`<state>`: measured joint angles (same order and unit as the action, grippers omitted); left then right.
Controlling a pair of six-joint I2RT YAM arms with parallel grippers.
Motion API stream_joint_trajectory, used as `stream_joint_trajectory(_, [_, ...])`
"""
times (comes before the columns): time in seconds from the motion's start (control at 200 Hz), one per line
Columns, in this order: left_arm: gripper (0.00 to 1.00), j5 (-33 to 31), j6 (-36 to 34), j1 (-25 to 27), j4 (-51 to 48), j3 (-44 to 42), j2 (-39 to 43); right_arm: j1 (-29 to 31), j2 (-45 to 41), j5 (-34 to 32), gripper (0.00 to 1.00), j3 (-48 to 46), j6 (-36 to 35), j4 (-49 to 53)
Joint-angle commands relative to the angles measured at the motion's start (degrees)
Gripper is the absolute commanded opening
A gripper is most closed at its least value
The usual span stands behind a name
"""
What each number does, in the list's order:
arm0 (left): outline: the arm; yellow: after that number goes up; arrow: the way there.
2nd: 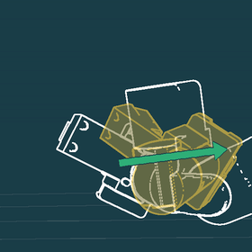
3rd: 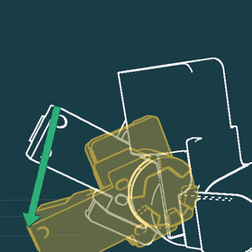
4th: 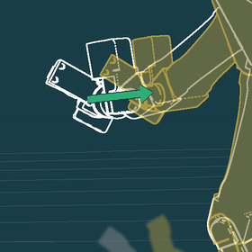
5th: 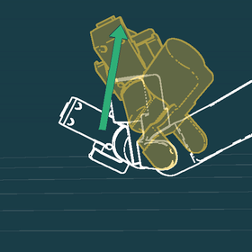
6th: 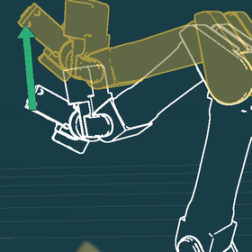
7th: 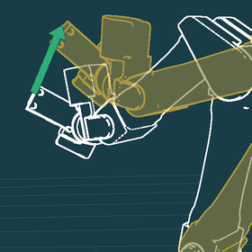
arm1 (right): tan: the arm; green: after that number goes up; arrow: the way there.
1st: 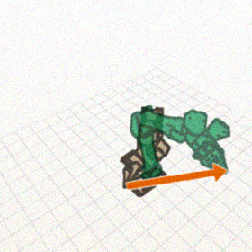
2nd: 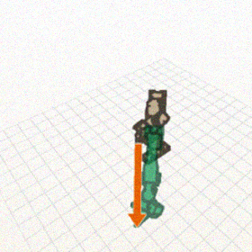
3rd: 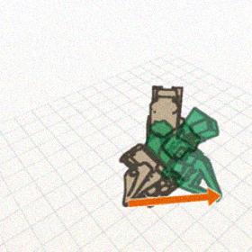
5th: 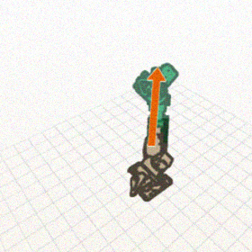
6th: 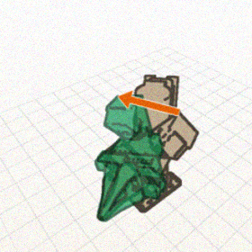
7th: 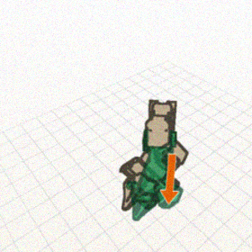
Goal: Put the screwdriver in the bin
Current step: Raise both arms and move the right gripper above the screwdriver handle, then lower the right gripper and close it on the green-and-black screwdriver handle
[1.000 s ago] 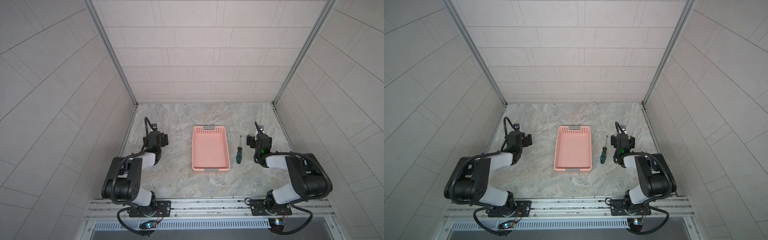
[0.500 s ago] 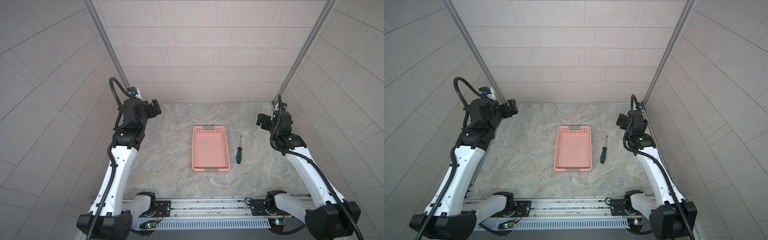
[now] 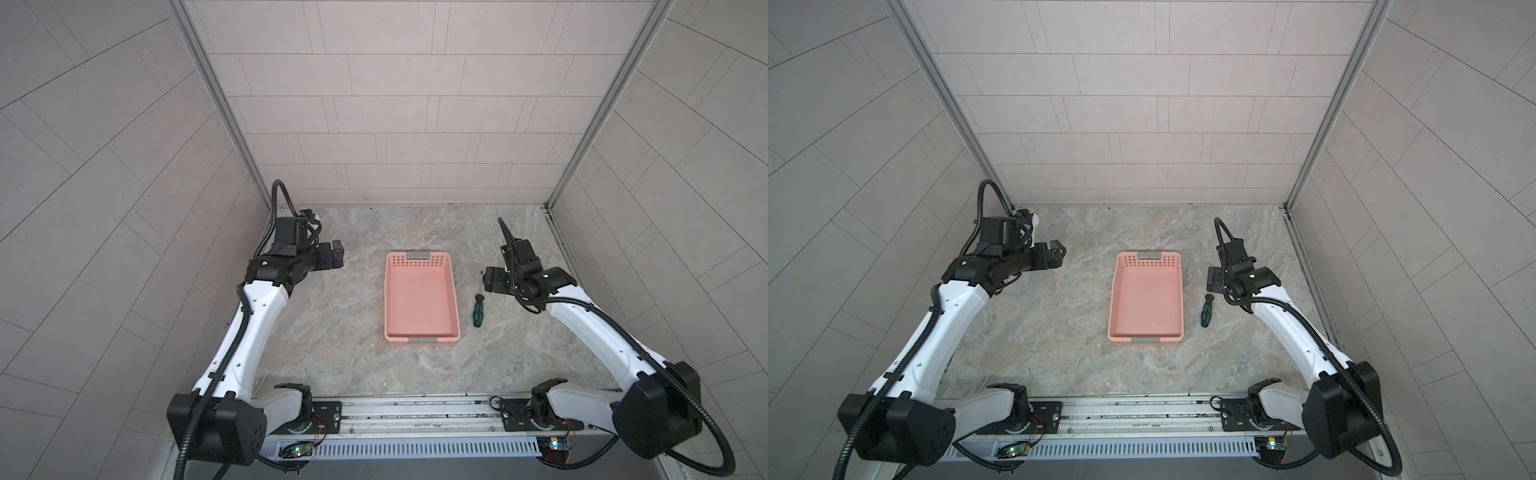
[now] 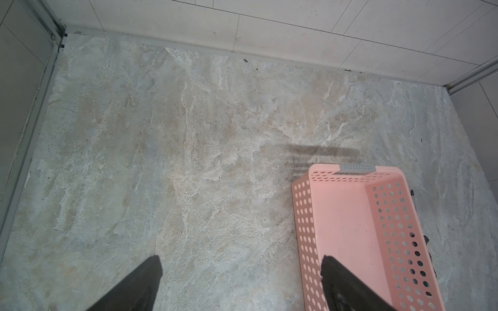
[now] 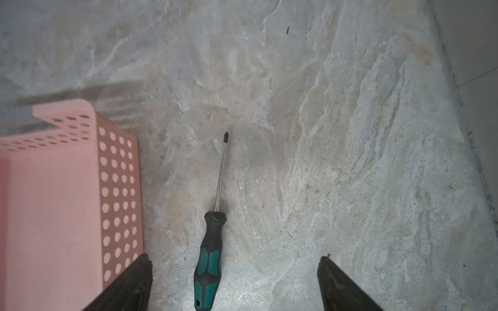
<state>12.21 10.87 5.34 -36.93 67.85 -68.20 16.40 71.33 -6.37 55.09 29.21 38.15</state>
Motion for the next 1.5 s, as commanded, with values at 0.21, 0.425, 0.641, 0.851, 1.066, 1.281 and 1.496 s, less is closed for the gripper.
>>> stream_joint_trajectory(0.21, [0.98, -1.5, 0.0, 0.3, 0.1, -0.3, 2.4, 4.9, 7.3, 0.4, 0.78, -3.1, 7.2, -1.4])
stream_joint_trajectory(0.425, [0.98, -2.4, 0.1, 0.2, 0.3, -0.7, 2.8, 6.1, 12.1, 1.0, 0.7, -3.6, 8.4, -3.6])
stream_joint_trajectory(0.641, [0.98, -2.6, 0.0, 0.4, 0.5, -1.0, 2.9, 6.1, 14.9, 0.2, 0.54, -3.5, 8.3, -4.6])
stream_joint_trajectory(0.851, [0.98, -4.7, -0.2, 0.3, 0.1, -1.0, 2.3, 6.0, 17.6, 0.4, 0.49, -3.5, 8.7, -6.3])
stream_joint_trajectory(1.066, [0.98, -5.3, -0.3, 0.3, -0.6, -0.6, 2.1, 5.9, 19.6, 0.8, 0.4, -3.9, 8.9, -8.1])
stream_joint_trajectory(1.281, [0.98, -6.3, -0.5, 0.3, 0.1, -1.2, 3.2, 5.7, 20.6, 1.6, 0.35, -4.9, 10.2, -9.8])
stream_joint_trajectory(1.496, [0.98, -6.3, -0.6, 0.4, 0.1, -1.4, 2.6, 5.6, 21.0, 0.8, 0.33, -5.6, 10.2, -10.7])
